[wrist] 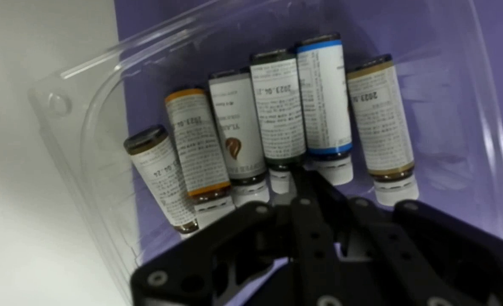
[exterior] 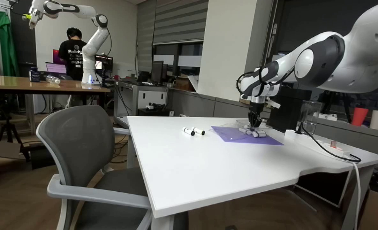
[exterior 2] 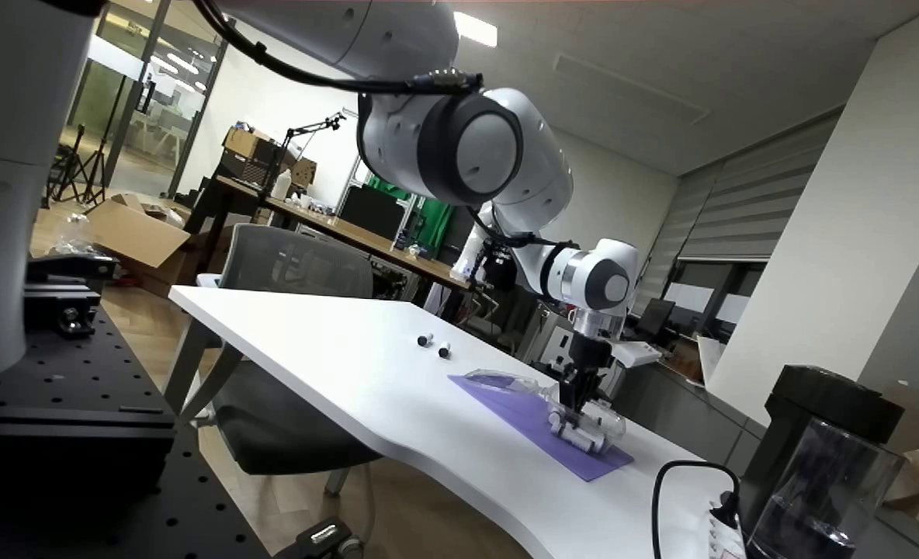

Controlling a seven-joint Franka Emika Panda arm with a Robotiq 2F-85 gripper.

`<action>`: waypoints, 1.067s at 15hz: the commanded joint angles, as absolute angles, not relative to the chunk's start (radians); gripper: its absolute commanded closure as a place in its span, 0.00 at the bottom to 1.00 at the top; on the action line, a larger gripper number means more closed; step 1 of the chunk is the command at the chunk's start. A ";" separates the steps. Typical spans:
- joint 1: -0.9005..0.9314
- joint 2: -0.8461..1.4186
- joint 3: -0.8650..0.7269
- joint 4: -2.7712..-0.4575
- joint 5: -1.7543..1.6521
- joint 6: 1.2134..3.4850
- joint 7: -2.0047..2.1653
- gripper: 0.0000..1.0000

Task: Take three bottles from the container and put them on the table

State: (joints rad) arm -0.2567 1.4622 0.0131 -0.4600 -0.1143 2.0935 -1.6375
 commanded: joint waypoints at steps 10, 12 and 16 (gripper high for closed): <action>-0.249 1.463 -0.013 -0.479 -0.104 2.135 -1.617 0.22; -0.247 1.464 -0.014 -0.474 -0.105 2.152 -1.617 0.08; -0.244 1.465 -0.018 -0.474 -0.108 2.167 -1.615 0.00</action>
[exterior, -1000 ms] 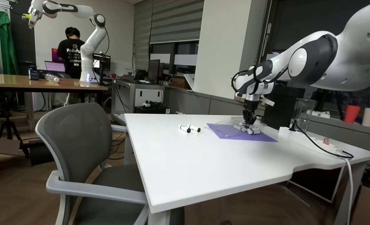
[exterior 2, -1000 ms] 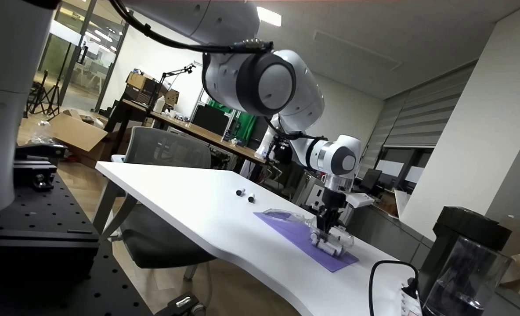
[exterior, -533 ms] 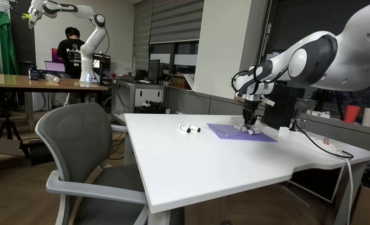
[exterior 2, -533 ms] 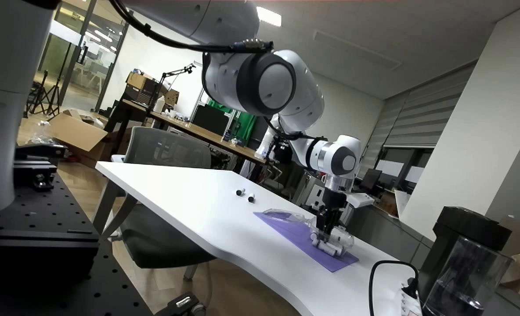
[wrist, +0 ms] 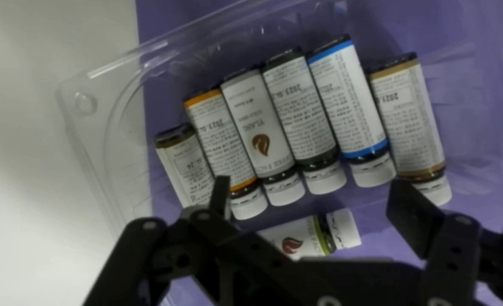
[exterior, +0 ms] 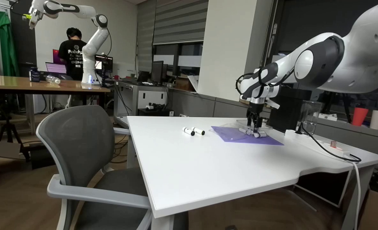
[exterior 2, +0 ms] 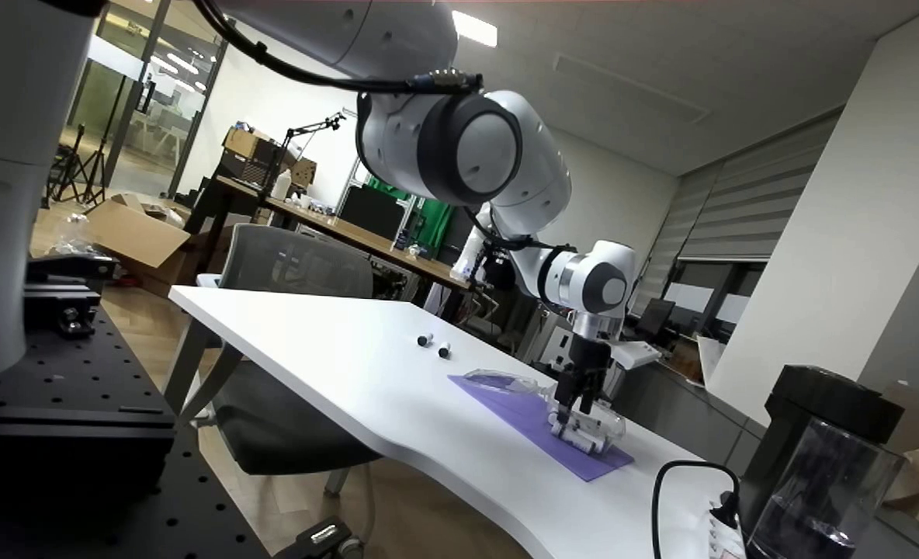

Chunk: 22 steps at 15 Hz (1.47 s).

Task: Take three bottles from the container and put them on the table

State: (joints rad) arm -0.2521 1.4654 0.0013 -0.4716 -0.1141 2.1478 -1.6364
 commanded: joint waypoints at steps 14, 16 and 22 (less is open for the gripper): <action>-0.240 1.467 -0.030 -0.523 -0.112 2.260 -1.582 0.48; -0.239 1.467 -0.033 -0.523 -0.114 2.265 -1.575 0.62; -0.232 1.464 -0.042 -0.503 -0.120 2.266 -1.569 0.98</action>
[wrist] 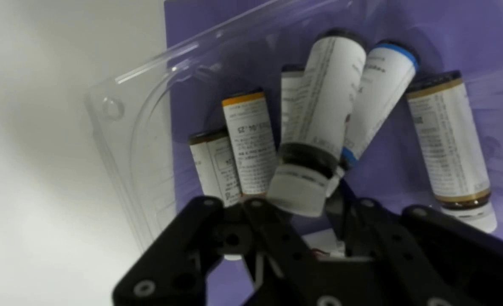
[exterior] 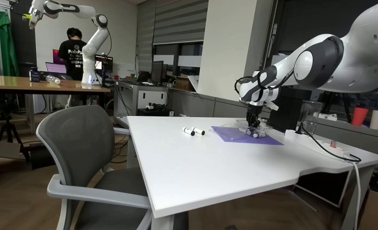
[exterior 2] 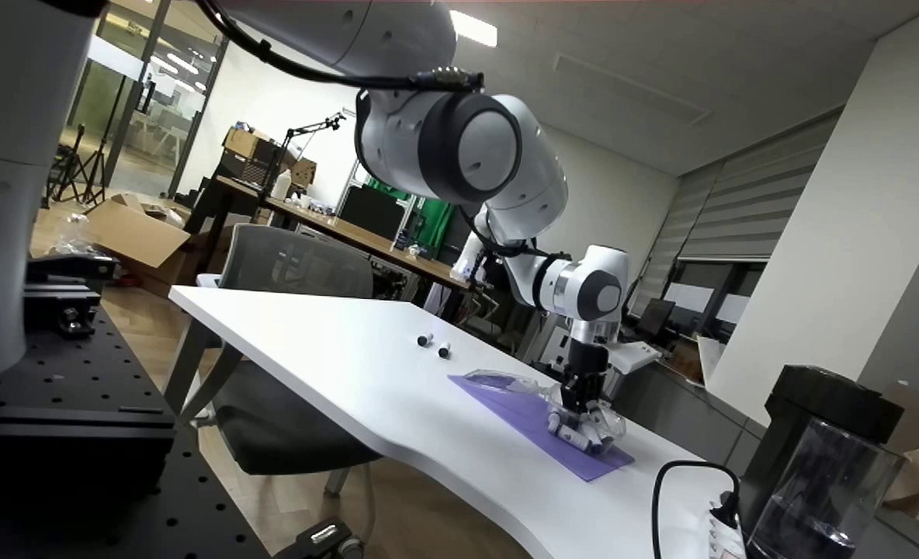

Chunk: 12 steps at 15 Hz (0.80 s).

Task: Take three bottles from the container and put them on the table

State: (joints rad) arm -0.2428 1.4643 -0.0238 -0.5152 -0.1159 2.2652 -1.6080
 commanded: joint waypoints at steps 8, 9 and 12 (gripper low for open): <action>-0.210 1.473 -0.043 -0.422 -0.121 2.242 -1.567 0.99; -0.207 1.475 -0.045 -0.412 -0.122 2.241 -1.565 0.99; -0.206 1.476 -0.057 -0.398 -0.125 2.241 -1.542 0.62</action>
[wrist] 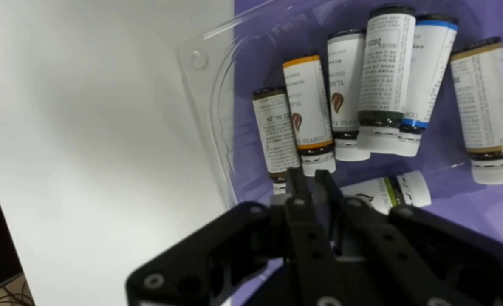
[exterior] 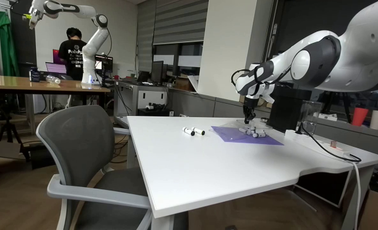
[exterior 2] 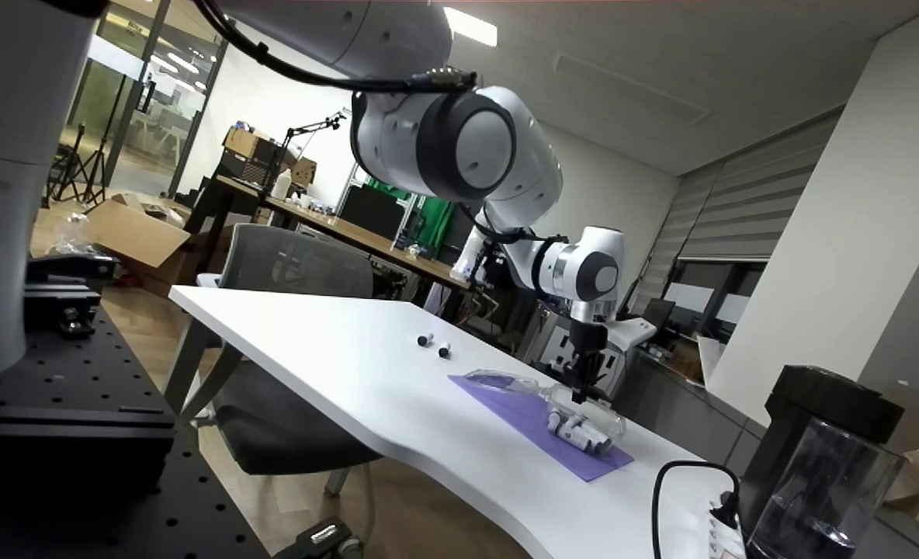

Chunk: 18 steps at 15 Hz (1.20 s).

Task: Take three bottles from the container and put them on the table

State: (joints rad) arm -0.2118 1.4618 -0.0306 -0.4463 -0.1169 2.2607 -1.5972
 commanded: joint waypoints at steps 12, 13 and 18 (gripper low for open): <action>-0.242 1.470 -0.069 -0.410 -0.119 2.115 -1.506 0.00; -0.246 1.470 -0.065 -0.416 -0.115 2.128 -1.507 0.25; -0.251 1.463 -0.057 -0.440 -0.111 2.143 -1.507 0.48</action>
